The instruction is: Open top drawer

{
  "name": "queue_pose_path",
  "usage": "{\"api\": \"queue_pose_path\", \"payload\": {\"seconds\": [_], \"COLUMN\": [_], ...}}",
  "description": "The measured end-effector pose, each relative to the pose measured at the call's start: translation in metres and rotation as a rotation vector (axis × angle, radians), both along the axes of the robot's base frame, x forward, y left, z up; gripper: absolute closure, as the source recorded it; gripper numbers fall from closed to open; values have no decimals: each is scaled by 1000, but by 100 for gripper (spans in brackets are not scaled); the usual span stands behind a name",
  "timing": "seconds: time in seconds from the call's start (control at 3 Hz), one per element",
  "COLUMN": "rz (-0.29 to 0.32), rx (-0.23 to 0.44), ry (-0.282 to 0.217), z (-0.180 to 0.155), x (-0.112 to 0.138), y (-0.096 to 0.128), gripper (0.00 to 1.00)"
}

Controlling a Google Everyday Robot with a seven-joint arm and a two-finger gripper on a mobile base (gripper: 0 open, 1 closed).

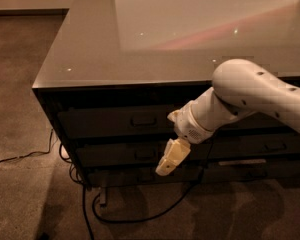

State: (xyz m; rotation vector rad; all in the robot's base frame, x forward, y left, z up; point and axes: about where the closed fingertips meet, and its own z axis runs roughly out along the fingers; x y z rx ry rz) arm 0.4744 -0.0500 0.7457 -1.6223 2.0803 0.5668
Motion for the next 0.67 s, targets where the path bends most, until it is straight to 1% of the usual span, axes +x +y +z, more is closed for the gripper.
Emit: {"api": "queue_pose_path", "payload": {"seconds": [0.33,0.67], "rz": [-7,-21], "rx": [-40,-59], "ry": [-20,-35], "z": [-18,-32], "x": [39,109], "y": [1,6], "gripper": [0,0]}}
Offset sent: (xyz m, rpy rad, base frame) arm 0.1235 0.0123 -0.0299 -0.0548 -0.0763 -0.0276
